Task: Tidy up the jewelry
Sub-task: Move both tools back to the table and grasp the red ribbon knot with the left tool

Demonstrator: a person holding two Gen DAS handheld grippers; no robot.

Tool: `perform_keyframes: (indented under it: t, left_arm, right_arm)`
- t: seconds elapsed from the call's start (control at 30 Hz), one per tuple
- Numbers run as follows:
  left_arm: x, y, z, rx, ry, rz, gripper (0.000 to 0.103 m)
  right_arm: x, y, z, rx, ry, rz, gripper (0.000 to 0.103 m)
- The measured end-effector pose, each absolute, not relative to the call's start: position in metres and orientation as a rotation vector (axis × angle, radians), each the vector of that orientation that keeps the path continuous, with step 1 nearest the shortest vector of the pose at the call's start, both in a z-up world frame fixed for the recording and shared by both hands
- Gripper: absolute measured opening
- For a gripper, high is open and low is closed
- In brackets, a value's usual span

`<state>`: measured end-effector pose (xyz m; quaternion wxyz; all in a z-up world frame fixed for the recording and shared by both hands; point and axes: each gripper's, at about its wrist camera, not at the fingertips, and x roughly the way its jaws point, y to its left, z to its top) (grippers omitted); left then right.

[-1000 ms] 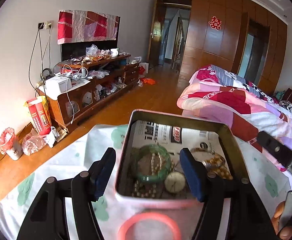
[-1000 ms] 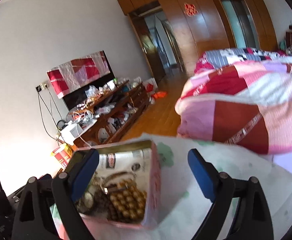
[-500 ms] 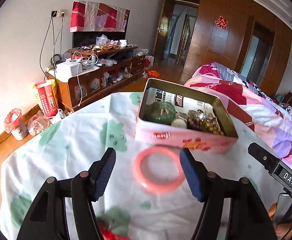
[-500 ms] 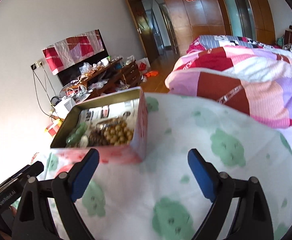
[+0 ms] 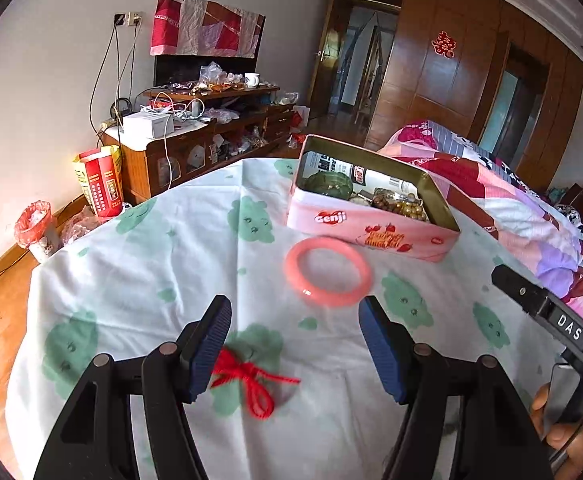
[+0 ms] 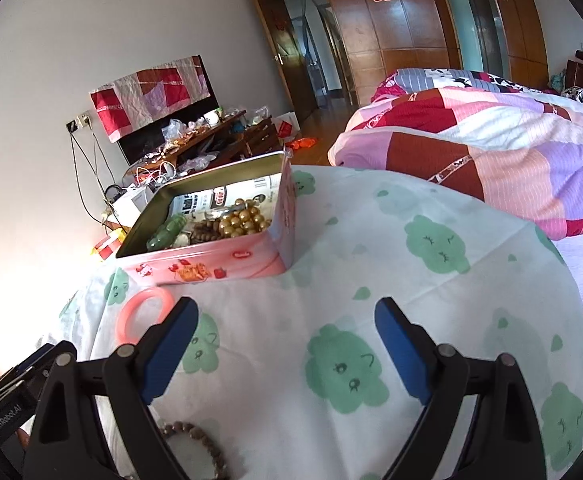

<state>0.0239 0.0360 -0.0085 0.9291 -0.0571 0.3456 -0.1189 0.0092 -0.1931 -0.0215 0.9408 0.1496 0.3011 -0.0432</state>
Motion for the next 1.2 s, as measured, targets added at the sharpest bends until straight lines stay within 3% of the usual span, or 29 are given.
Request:
perform_keyframes:
  t: [0.63, 0.8, 1.0, 1.13, 1.2]
  left_arm:
    - [-0.012, 0.082, -0.038, -0.067, 0.806, -0.249, 0.066]
    - [-0.011, 0.074, -0.029, -0.073, 0.796, -0.303, 0.066]
    - [0.009, 0.055, -0.031, -0.057, 0.852, -0.279, 0.066]
    - [0.021, 0.05, -0.041, -0.038, 0.918, -0.238, 0.03]
    - [0.022, 0.053, -0.043, -0.049, 0.925, -0.223, 0.019]
  right_arm:
    - [-0.016, -0.19, -0.022, 0.346, 0.627, -0.036, 0.092]
    - [-0.024, -0.184, -0.024, 0.34, 0.656, 0.002, 0.065]
    - [-0.027, -0.179, -0.027, 0.326, 0.672, 0.023, 0.063]
    - [-0.027, -0.183, -0.029, 0.357, 0.677, 0.028, 0.063]
    - [-0.027, -0.186, -0.03, 0.378, 0.674, 0.036, 0.063]
